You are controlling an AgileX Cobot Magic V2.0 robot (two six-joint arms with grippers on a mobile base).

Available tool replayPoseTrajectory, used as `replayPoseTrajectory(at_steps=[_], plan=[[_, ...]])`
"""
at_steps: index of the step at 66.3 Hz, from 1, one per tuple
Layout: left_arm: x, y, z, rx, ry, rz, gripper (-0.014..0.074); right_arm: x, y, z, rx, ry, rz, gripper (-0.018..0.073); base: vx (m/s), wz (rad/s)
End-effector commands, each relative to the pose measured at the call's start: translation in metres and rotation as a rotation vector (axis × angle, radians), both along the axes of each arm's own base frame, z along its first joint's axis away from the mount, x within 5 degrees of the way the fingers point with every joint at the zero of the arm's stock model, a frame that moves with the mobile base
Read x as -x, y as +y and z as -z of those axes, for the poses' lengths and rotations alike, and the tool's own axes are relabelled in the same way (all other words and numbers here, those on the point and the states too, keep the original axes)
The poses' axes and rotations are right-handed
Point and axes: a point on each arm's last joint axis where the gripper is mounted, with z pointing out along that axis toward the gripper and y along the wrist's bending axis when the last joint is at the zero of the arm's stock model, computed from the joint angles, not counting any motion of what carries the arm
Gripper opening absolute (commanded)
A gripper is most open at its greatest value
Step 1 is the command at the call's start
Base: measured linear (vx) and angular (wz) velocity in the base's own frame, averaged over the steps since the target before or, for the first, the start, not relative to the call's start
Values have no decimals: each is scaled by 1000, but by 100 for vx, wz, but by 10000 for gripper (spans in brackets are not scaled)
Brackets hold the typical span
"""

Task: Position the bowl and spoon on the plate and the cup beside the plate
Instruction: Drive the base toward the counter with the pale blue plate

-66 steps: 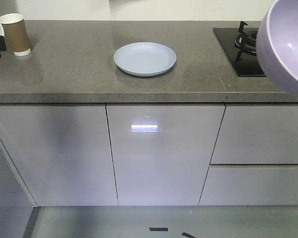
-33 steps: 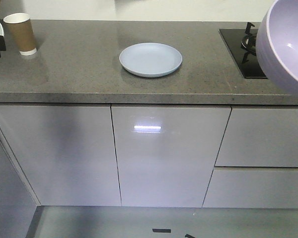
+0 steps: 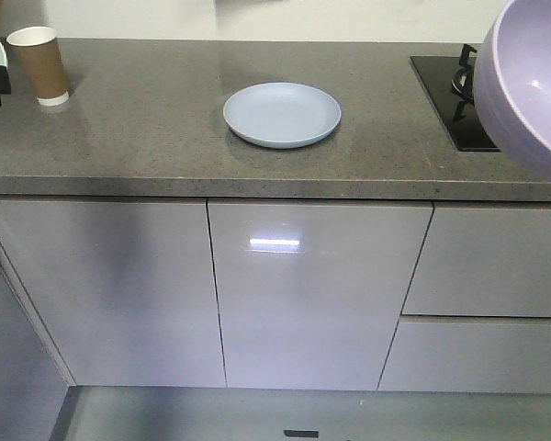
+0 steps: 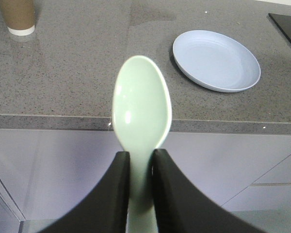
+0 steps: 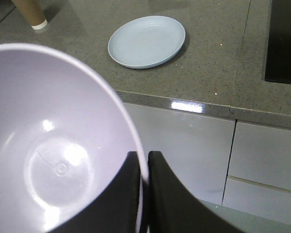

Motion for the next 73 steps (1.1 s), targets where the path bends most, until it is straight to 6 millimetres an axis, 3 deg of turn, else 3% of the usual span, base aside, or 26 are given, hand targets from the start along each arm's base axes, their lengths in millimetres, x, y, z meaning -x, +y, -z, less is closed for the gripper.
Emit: replayPoseTrajectory(at_steps=[1,73], plan=[[6,0,-19,29,-106,-10,-6,5,4,-16,-17,-96,8,-4,5,4],[6,0,-19,29,-106,-10,-6,5,4,-16,-17,-96,8,-4,11,4]])
